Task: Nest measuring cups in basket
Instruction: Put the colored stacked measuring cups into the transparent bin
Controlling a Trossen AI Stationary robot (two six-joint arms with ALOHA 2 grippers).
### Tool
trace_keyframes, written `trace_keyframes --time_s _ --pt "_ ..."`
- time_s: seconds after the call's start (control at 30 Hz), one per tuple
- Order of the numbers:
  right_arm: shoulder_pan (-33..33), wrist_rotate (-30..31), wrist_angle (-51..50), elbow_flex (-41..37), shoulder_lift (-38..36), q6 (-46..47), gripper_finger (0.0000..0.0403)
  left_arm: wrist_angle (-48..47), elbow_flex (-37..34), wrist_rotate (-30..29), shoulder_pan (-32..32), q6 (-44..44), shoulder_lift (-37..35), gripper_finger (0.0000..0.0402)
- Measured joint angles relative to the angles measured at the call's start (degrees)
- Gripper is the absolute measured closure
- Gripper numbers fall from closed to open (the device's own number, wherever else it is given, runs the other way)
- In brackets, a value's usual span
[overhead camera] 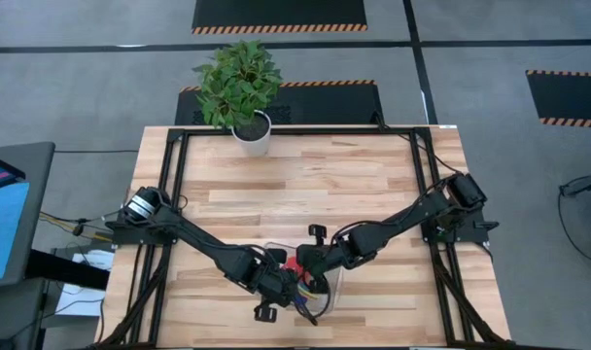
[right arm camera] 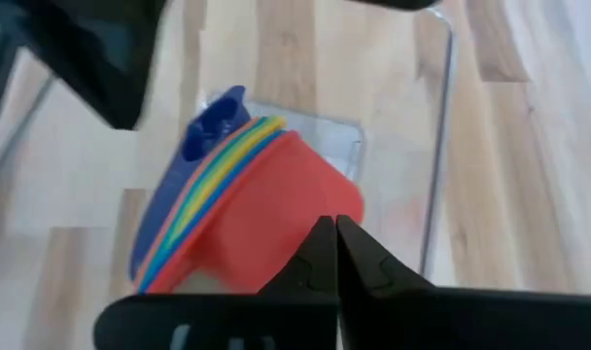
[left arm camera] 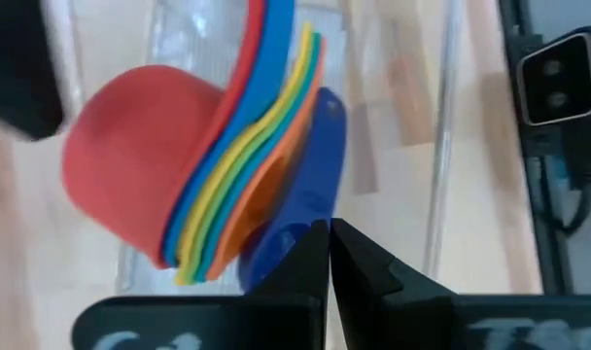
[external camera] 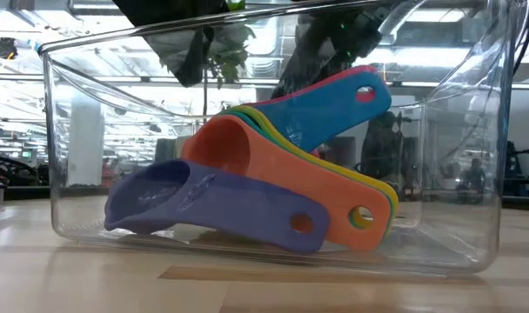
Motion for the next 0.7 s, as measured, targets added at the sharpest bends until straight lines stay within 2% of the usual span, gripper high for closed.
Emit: trace_keyframes --time_s 0.23,0.4,0.53,0.7 --pt "-0.3 1.4 0.1 0.0 0.5 -0.5 0.0386 1.1 -0.3 -0.7 0.0 0.0 0.0 0.0401" --pt "-0.3 1.4 0.0 0.0 0.6 -0.5 0.0397 4.0 -4.3 -1.0 0.0 -1.1 0.0 0.0401" --pt "-0.6 1.5 0.5 0.0 0.6 -0.5 0.0392 4.1 -5.3 -5.4 0.0 -1.9 0.0 0.0401" --pt "-1.2 1.4 0.3 0.0 0.6 -0.5 0.039 4.5 -5.3 -6.4 0.4 -1.0 0.0 0.0401"
